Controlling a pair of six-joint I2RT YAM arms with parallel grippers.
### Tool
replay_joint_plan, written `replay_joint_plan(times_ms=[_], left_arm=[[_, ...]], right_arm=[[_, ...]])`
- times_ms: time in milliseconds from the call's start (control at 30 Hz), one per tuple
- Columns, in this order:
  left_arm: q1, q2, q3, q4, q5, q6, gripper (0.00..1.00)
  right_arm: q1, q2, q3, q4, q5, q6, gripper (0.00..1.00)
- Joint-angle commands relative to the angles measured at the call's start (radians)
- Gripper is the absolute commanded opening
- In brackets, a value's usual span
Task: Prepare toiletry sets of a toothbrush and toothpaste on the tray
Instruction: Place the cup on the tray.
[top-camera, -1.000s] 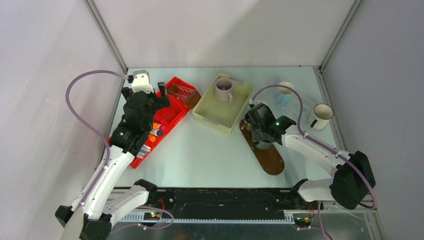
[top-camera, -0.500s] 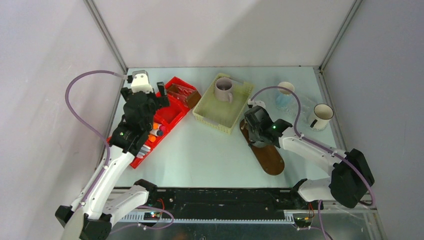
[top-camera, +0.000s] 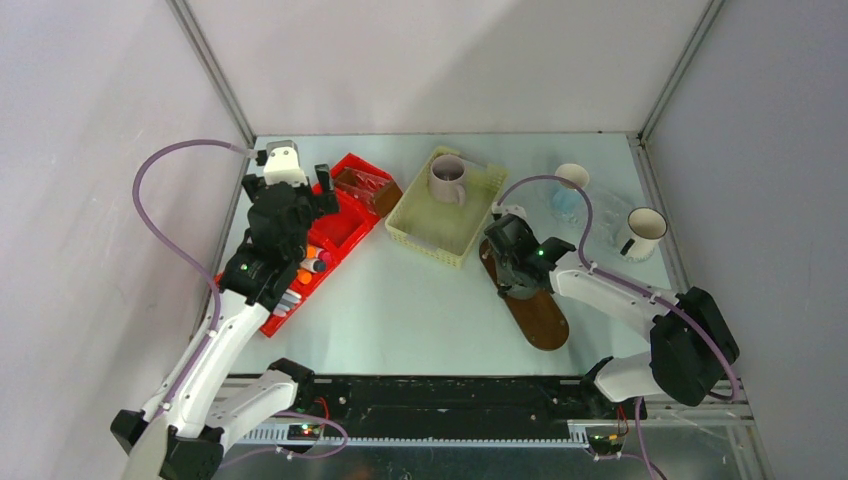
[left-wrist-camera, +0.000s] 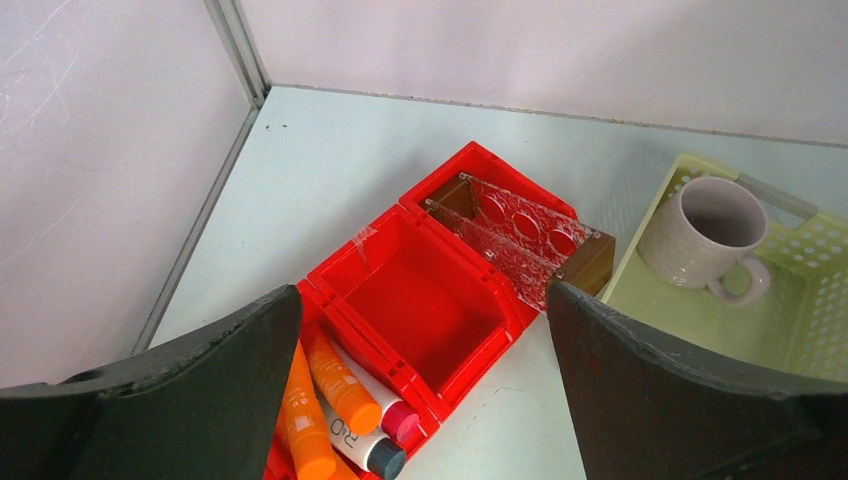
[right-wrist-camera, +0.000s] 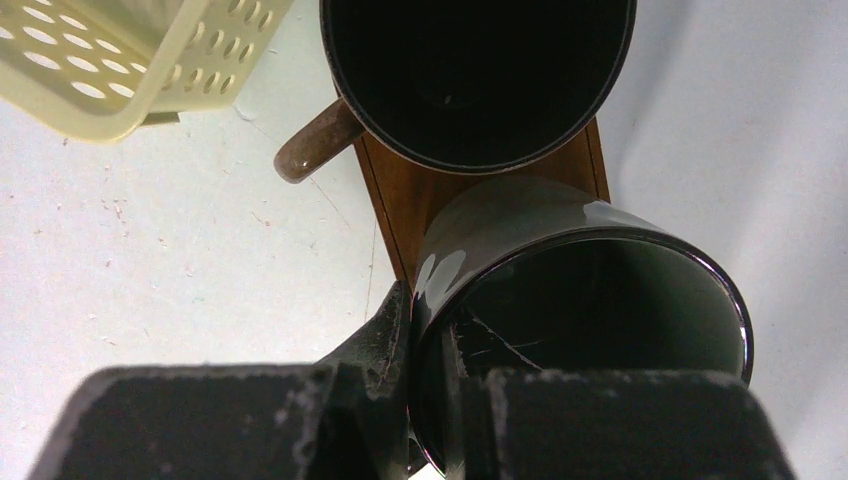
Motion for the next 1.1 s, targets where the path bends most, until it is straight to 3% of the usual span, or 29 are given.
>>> replay_joint_plan(times_ms=[0, 333, 733, 933, 1067], left_arm=[[0.006, -0.003, 0.002, 0.027, -0.022, 0.019, 1.0], [0.007, -0.003, 0.0, 0.03, -0.021, 0.025, 1.0], [0.007, -0.003, 0.0, 0.028, -0.023, 0.03, 1.0], [0.006, -0.001, 0.0, 0.029, -0.023, 0.031, 1.0], [0.006, 0.001, 0.0, 0.029, -0.024, 0.033, 1.0]], right_arm=[[-0.007, -0.003, 0.008, 0.035, 0.061, -0.033, 0.11], [-0.008, 0.002, 0.008, 0.063, 0.025, -0.105, 0.12], [-0.009, -0.007, 0.027, 0.013, -0.004, -0.109, 0.23], [-0.008, -0.051, 0.063, -0.036, 0.003, -0.127, 0.33], [-0.009, -0.11, 0.116, -0.087, 0.005, -0.154, 0.46]])
